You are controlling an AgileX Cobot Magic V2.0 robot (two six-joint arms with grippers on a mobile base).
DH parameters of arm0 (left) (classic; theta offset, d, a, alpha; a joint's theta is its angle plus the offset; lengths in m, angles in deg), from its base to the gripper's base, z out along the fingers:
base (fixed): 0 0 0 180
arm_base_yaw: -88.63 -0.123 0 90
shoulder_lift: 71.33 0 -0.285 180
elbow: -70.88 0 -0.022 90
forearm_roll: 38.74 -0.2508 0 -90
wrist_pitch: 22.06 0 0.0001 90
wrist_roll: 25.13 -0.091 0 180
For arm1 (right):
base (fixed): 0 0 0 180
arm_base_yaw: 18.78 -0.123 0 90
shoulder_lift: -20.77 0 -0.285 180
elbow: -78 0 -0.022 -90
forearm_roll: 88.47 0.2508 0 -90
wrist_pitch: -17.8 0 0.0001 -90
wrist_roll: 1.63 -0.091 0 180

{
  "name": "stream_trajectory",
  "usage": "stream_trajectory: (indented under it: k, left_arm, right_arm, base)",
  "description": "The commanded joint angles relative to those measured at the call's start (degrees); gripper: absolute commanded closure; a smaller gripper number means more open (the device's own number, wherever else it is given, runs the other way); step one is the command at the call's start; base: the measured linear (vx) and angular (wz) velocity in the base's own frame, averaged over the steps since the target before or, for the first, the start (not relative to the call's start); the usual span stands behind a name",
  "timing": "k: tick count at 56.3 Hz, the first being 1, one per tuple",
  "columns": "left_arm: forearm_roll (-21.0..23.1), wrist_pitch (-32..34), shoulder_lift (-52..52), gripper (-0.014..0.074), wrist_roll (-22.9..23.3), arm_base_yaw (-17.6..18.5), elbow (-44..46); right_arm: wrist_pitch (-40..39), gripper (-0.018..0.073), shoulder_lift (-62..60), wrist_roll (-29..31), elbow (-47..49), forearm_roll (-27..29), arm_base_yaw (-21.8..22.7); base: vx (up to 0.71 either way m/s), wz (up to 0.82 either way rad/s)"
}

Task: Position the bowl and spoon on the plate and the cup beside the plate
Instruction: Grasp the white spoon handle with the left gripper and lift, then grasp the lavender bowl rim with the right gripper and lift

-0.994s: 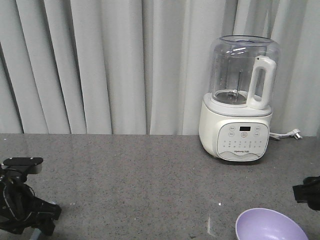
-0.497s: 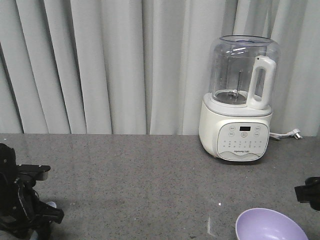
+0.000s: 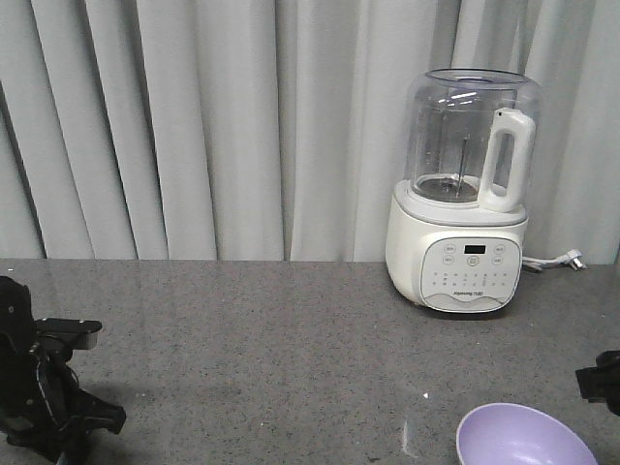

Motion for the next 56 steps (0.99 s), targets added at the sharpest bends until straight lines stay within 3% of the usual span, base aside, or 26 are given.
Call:
stream_trajectory:
  k: [1,10,20,42,48,56]
  left_arm:
    - [3.1,2.2,-5.1,0.0604,-1.4,0.5,1.8]
    - [8.6,4.8,-11.1,0.0602,-5.6,0.5,1.8]
    - [11.7,7.6,-16.9,0.0602,-6.2,0.5,1.8]
    - [11.5,7.8,-21.0,0.0599,-6.3,0.5,1.7]
    - [11.5,7.9,-21.0,0.0599,-6.3,0.5,1.7]
    - [11.5,8.0,-21.0,0.0599,-6.3,0.5,1.7]
  right_arm:
    - [-0.8,0.0034,-1.0,-0.8,2.0,-1.3,0.5]
    - [3.7,0.0034,0.0,-0.3,2.0,2.3,5.7]
    - [3.9,0.0034,4.5,6.5,2.0,12.5,11.3]
    - [-2.3,0.0067,20.1,14.0,2.0,19.7,11.1]
    - [-2.9,0.0135,23.0,14.9,2.0,20.1,11.1]
    - [-3.8,0.0417,23.6,15.4,2.0,19.8,11.1]
  base:
    - [0.0,0.0]
    - [0.0,0.0]
    - [0.0,0.0]
    - [0.0,0.0]
    - [0.0,0.0]
    - [0.0,0.0]
